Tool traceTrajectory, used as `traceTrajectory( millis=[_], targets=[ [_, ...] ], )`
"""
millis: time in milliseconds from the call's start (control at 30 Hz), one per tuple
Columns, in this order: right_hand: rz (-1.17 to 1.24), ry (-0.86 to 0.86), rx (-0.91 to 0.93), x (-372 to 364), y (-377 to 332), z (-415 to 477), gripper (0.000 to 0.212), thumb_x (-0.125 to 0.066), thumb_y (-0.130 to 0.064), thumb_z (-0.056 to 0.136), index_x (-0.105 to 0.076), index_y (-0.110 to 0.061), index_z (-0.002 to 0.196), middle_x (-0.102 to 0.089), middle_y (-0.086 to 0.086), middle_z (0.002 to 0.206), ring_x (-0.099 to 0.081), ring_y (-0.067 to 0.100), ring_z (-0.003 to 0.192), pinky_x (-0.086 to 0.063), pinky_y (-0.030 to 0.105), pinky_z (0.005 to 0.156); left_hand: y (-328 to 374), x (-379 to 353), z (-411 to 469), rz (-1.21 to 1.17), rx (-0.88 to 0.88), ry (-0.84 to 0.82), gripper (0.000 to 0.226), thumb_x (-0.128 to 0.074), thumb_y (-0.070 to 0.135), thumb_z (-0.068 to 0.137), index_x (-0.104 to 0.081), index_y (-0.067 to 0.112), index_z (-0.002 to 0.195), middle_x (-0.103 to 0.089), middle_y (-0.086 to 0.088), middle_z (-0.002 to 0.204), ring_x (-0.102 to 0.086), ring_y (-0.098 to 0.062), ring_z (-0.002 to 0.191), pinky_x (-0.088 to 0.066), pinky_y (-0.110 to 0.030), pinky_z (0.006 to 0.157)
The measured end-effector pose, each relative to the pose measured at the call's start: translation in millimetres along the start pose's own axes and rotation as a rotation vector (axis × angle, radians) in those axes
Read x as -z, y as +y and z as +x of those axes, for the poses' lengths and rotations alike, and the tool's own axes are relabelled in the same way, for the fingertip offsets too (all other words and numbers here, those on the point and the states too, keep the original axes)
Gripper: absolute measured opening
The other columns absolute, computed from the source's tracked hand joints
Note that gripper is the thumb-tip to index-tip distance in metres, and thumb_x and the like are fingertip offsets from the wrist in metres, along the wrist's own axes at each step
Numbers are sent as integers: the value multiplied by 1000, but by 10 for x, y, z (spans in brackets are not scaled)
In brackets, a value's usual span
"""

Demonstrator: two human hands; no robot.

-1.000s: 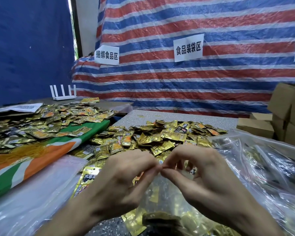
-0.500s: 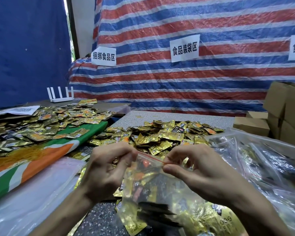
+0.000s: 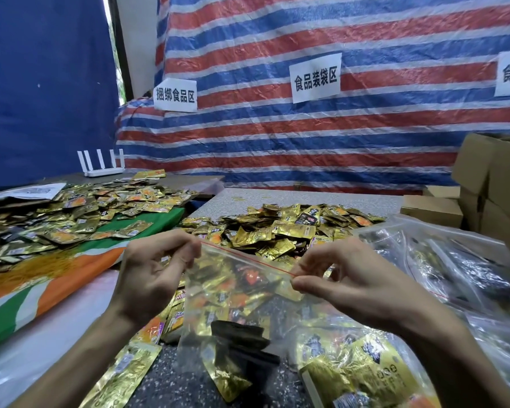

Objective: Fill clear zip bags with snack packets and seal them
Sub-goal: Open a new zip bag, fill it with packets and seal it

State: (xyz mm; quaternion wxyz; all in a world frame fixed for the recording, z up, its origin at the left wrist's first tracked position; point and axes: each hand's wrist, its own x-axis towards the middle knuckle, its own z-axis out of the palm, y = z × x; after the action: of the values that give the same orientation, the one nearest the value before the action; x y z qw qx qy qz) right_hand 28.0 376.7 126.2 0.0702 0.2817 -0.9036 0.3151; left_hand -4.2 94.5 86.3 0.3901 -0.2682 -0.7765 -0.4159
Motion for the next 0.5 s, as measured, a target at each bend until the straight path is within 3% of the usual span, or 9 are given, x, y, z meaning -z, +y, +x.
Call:
traceTrajectory(
  millis=[200, 300, 500],
  targets=[
    [-48, -21, -11, 18, 4, -27, 10, -66, -38, 90, -69, -32, 83, -70, -12, 84, -63, -2, 82, -48, 15, 68, -122, 61, -3, -49, 58, 19, 22, -57, 37, 89, -67, 20, 80, -63, 3, 66, -59, -14, 60, -45, -29, 54],
    [-76, -11, 8, 33, -57, -79, 8, -65, -39, 91, -68, -36, 83, -70, -15, 84, -63, -3, 81, -48, 17, 68, -110, 89, 1, -60, 72, 26, 24, -56, 36, 89, -68, 23, 73, -63, 4, 65, -59, -11, 59, -44, -25, 54],
    [-143, 52, -8, 158, -237, -396, 33, -54, -61, 80, -65, -32, 69, -67, -13, 73, -60, 6, 69, -49, 30, 62, 82, 40, 76, -111, 62, -13, 25, -57, 37, 89, -69, 20, 76, -62, -2, 63, -56, -18, 55, -42, -33, 48]
  ],
)
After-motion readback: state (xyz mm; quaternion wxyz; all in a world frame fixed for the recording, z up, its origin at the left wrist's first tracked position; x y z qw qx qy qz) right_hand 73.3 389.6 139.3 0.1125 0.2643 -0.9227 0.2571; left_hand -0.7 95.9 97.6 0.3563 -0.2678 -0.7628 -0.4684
